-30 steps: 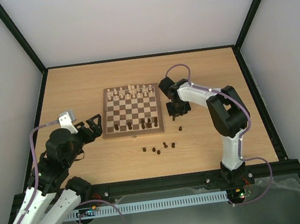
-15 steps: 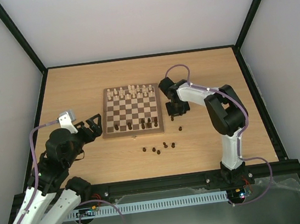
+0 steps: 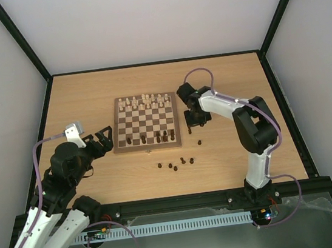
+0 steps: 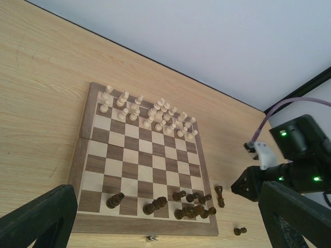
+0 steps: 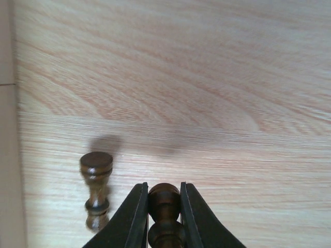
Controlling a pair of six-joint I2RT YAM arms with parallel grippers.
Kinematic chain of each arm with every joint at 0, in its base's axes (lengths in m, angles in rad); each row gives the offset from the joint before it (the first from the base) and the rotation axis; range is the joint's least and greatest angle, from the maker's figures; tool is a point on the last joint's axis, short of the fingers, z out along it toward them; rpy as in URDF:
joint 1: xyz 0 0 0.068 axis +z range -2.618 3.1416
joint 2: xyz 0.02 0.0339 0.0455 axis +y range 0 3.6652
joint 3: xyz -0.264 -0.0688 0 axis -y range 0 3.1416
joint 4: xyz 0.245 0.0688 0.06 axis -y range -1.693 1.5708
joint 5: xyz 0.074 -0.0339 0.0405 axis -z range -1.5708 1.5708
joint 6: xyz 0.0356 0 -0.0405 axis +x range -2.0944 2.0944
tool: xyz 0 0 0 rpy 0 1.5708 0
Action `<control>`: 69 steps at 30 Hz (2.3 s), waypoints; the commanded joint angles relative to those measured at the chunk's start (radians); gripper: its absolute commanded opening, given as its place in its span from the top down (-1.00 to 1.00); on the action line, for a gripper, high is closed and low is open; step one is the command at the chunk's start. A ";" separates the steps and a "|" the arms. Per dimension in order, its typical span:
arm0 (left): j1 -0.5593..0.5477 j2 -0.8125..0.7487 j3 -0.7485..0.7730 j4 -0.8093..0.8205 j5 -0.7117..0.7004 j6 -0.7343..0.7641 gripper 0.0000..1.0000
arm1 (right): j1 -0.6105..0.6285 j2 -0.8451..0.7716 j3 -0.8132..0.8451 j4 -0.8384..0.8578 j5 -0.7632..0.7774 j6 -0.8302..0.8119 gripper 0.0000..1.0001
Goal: Set up the chess pieces on the board
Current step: Pick up the chess piece at the center of the board, then place the chess piece on the chessboard.
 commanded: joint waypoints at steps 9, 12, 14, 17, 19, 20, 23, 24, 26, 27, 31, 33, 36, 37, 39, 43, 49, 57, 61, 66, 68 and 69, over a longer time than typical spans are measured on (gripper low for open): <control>0.006 0.001 -0.020 0.022 0.009 -0.001 -0.98 | 0.094 -0.208 0.100 -0.166 -0.052 0.014 0.79; 0.007 0.000 -0.018 0.019 0.008 0.000 -0.98 | 0.163 -0.203 0.157 -0.198 -0.056 0.026 0.78; 0.008 -0.004 -0.013 0.013 0.006 -0.001 -0.98 | 0.212 -0.190 0.198 -0.211 -0.060 0.034 0.78; 0.007 -0.018 -0.001 0.001 0.005 -0.004 -0.98 | 0.294 -0.148 0.279 -0.237 -0.063 0.042 0.77; 0.008 -0.032 0.010 -0.010 0.003 -0.008 -0.98 | 0.345 -0.111 0.342 -0.256 -0.059 0.044 0.77; 0.007 -0.039 0.018 -0.018 0.003 -0.010 -0.98 | 0.371 -0.090 0.371 -0.269 -0.055 0.046 0.77; 0.007 -0.063 0.051 -0.047 -0.002 -0.010 -0.98 | 0.441 -0.027 0.467 -0.306 -0.037 0.049 0.76; 0.007 -0.071 0.061 -0.057 -0.006 -0.010 -0.98 | 0.462 -0.007 0.496 -0.316 -0.036 0.047 0.76; 0.007 -0.083 0.090 -0.081 -0.015 -0.006 -0.98 | 0.494 0.035 0.552 -0.329 -0.035 0.043 0.76; 0.007 -0.087 0.102 -0.092 -0.019 -0.006 -0.98 | 0.507 0.060 0.580 -0.337 -0.035 0.041 0.75; 0.007 -0.108 0.130 -0.124 -0.025 -0.002 -0.98 | 0.545 0.185 0.719 -0.396 -0.011 0.032 0.75; 0.006 -0.113 0.135 -0.135 -0.027 -0.001 -0.98 | 0.559 0.245 0.785 -0.418 -0.004 0.024 0.75; 0.006 -0.122 0.137 -0.145 -0.031 0.001 -0.98 | 0.566 0.331 0.868 -0.461 0.031 0.022 0.75; 0.007 -0.125 0.138 -0.147 -0.031 0.001 -0.98 | 0.565 0.351 0.891 -0.477 0.047 0.022 0.74; 0.006 -0.129 0.140 -0.152 -0.036 0.003 -0.98 | 0.565 0.388 0.926 -0.495 0.066 0.020 0.72; 0.006 -0.126 0.142 -0.155 -0.040 0.006 -0.98 | 0.565 0.440 0.973 -0.503 0.065 0.005 0.69; 0.007 -0.123 0.142 -0.153 -0.040 0.008 -0.98 | 0.557 0.480 0.991 -0.497 0.058 -0.007 0.67; 0.006 -0.118 0.132 -0.148 -0.041 0.006 -0.98 | 0.543 0.513 0.984 -0.468 0.027 -0.023 0.67; 0.006 -0.117 0.131 -0.147 -0.045 0.005 -0.98 | 0.539 0.527 0.981 -0.457 0.019 -0.025 0.67; 0.006 -0.115 0.125 -0.144 -0.049 0.005 -0.98 | 0.533 0.534 0.969 -0.441 0.012 -0.026 0.67; 0.006 -0.112 0.124 -0.143 -0.049 0.006 -0.98 | 0.529 0.535 0.962 -0.434 0.010 -0.027 0.67; 0.006 -0.112 0.123 -0.142 -0.049 0.006 -0.98 | 0.526 0.535 0.957 -0.430 0.008 -0.026 0.67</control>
